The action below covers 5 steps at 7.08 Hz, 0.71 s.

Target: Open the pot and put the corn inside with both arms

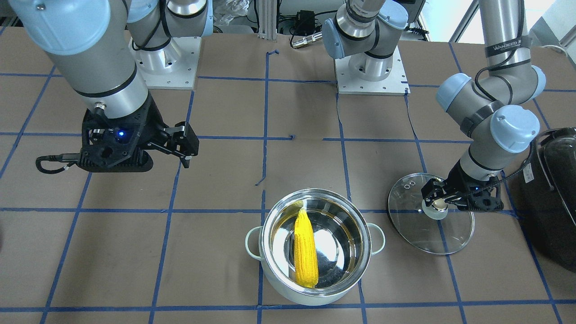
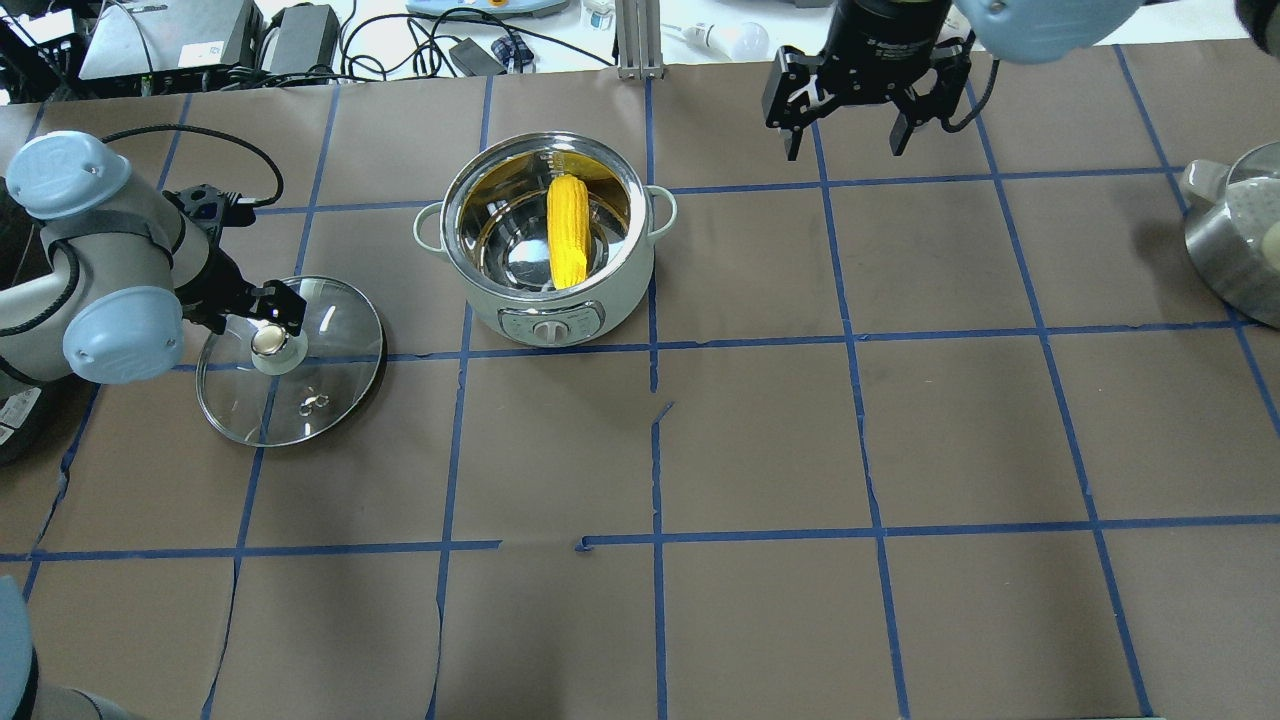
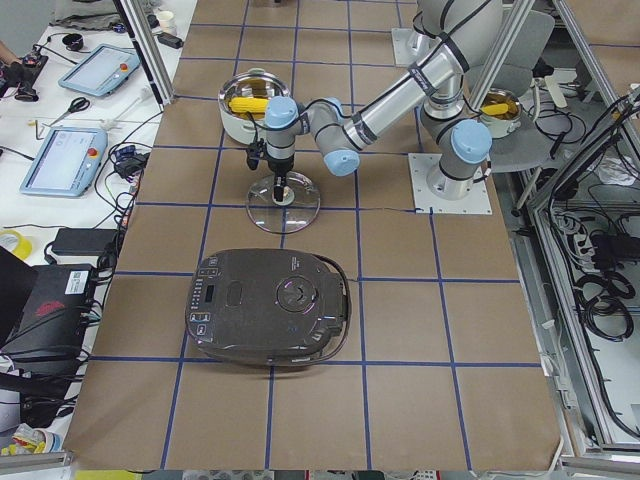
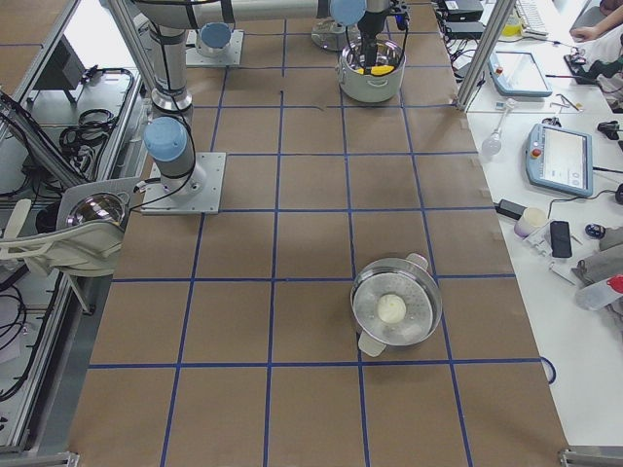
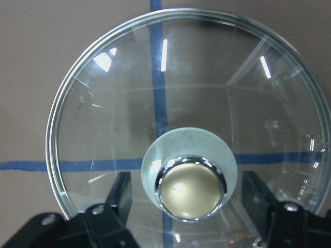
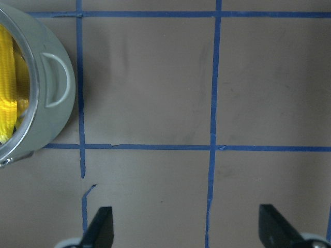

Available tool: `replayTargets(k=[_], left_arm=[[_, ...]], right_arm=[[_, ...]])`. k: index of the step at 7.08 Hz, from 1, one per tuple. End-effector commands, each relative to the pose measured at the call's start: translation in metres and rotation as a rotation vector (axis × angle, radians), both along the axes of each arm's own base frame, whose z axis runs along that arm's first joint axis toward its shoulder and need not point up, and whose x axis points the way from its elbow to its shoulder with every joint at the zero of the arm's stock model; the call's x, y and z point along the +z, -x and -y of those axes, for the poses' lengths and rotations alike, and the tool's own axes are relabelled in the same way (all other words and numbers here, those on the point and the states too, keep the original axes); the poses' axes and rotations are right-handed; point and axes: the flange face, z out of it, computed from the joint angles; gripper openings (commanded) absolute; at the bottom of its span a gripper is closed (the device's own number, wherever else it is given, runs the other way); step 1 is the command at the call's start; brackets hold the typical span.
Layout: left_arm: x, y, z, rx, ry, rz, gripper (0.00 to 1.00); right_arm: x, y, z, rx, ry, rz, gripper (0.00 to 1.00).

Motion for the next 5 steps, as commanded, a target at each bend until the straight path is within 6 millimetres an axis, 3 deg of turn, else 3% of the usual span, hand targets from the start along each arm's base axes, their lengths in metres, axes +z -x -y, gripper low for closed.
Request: replayTargets(k=[1, 2, 3, 4, 5], left_arm=[[0.068, 0.005, 0.012, -0.009, -0.018, -0.006, 1.0], [0.121, 0.014, 0.017, 0.034, -0.06, -0.034, 1.0], [0.175, 0.041, 0.022, 0.071, -0.088, -0.046, 1.0], [0.223, 0.084, 0.023, 0.096, -0.094, -0.043, 1.0], [0.248, 0.125, 0.016, 0.112, -0.096, -0.041, 1.0]], right_arm=[[-0.013, 0.011, -0.013, -0.001, -0.028, 0.0, 1.0], [-0.014, 0.012, -0.013, -0.003, -0.032, -0.002, 1.0], [-0.014, 0.015, -0.012, -0.006, -0.03, -0.008, 1.0], [-0.012, 0.015, -0.011, -0.023, -0.019, 0.005, 1.0], [-0.003, 0.017, -0.011, -0.02, -0.004, 0.0, 1.0]])
